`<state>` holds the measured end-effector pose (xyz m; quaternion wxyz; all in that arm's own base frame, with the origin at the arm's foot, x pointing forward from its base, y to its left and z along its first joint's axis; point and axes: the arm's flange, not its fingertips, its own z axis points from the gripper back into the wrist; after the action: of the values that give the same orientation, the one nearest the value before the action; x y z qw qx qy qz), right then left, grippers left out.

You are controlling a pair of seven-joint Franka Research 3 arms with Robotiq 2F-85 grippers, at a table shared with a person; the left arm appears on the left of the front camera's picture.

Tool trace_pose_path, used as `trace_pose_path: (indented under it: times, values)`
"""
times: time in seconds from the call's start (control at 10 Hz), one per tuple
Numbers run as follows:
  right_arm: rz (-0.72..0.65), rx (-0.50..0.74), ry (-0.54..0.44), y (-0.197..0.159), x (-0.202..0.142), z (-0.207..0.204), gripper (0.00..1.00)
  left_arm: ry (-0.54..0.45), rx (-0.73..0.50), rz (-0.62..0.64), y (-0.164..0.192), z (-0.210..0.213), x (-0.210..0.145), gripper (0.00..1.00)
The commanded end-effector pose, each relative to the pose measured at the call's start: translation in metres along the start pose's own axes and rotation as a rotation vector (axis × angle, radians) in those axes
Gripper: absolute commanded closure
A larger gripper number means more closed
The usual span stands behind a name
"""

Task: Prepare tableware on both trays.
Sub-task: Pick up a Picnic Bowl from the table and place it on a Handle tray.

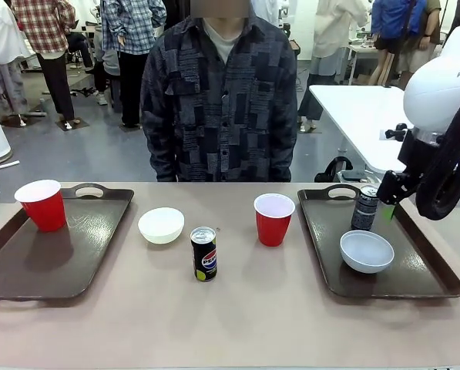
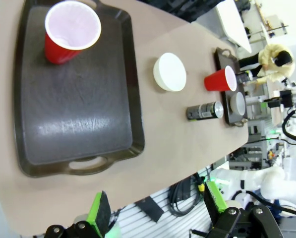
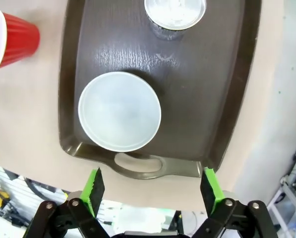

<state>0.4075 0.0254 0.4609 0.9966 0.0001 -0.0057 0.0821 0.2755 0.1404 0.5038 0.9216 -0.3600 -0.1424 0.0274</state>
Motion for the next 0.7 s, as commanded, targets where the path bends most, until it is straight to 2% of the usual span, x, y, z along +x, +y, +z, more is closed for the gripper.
trace_pose_path:
  times: [0.0, 0.6]
  values:
    - [0.01, 0.002, 0.018, -0.001, 0.0029, -0.0083, 0.0, -0.004, -0.019, 0.007, -0.0006, 0.0006, 0.0, 0.0]
    - [0.01, 0.002, 0.018, -0.001, 0.0029, -0.0083, 0.0, -0.004, -0.019, 0.007, -0.0006, 0.0006, 0.0, 0.0]
